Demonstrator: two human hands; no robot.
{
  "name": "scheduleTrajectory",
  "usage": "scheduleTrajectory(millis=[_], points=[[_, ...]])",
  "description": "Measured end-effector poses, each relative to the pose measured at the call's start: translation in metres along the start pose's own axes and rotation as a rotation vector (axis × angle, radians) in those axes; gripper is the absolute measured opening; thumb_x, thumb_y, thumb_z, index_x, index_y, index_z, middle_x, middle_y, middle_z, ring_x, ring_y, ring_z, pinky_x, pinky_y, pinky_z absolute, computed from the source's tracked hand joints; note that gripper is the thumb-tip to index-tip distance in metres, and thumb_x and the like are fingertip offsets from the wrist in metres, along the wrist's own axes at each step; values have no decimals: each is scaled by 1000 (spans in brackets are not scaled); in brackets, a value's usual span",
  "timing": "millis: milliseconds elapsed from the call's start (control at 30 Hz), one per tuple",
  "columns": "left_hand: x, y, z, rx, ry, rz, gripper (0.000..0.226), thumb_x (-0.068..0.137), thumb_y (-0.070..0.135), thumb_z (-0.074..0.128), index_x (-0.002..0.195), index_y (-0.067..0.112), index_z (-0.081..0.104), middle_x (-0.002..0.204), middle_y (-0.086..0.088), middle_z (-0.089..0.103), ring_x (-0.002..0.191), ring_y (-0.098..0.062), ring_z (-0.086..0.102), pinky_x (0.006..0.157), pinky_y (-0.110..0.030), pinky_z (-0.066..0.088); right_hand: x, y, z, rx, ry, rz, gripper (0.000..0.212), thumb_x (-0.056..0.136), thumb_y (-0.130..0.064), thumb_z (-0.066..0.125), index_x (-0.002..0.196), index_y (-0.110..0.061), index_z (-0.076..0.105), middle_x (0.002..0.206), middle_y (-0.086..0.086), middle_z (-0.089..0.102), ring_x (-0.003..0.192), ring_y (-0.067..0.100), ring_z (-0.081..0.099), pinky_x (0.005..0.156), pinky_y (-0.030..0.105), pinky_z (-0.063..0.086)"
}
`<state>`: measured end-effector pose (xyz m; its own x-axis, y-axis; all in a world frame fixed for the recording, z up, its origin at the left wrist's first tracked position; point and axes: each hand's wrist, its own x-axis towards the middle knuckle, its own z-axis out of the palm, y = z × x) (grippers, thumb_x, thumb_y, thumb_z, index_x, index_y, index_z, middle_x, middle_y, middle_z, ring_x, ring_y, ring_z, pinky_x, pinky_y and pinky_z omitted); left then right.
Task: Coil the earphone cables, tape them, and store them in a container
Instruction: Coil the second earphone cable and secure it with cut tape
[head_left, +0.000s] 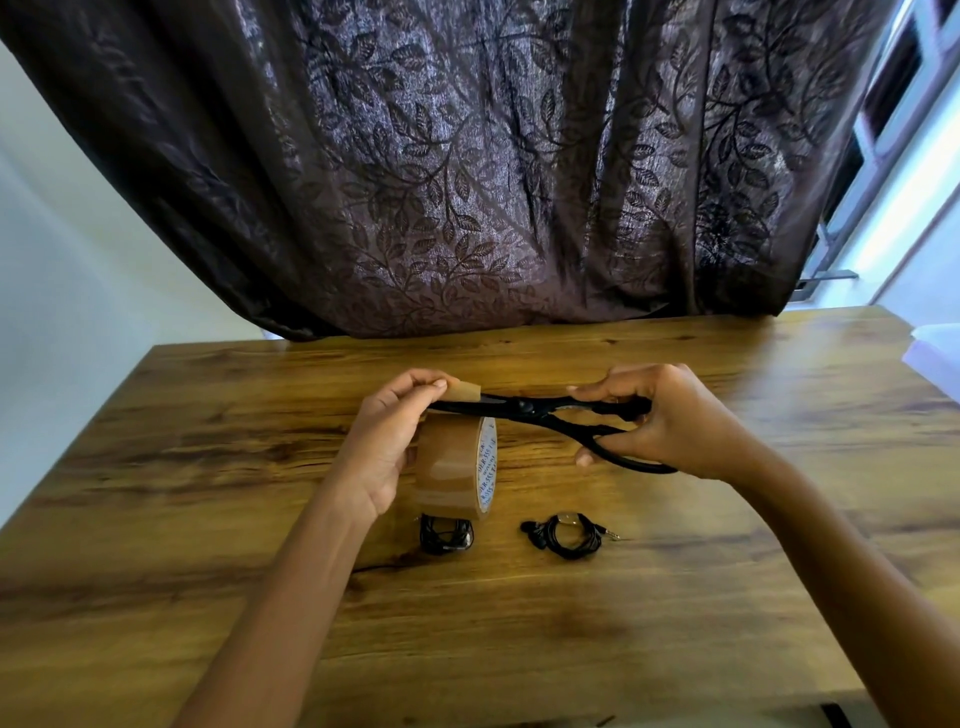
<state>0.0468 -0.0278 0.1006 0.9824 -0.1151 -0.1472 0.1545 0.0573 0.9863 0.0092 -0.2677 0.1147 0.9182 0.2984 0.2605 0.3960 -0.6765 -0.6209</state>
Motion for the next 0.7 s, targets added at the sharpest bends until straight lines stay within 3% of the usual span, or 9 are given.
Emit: scheduleTrajectory(millis=[233,400,700], points=[[3,-1,1,2,-7,-14,16,91,20,52,83,27,65,85,6,66,78,-9,58,58,-25,45,2,6,0,-15,21,12,61,55,-43,73,111,-19,66,81,-22,59,79,-8,57,69,3,39],[3,0,0,6,-20,-17,15,92,21,52,86,26,65,86,7,67,76,-8,59,52,-23,47,2,10,2,-4,18,23,54,60,-30,80,111,-20,65,81,-16,61,75,-6,57,64,5,40],[5,0,1,3,-8,-21,16,91,20,53,85,26,66,89,5,67,81,-10,58,57,-26,47,5,13,4,2,-5,14,65,55,-48,80,112,-20,64,94,-17,61,85,-1,59,70,10,44]])
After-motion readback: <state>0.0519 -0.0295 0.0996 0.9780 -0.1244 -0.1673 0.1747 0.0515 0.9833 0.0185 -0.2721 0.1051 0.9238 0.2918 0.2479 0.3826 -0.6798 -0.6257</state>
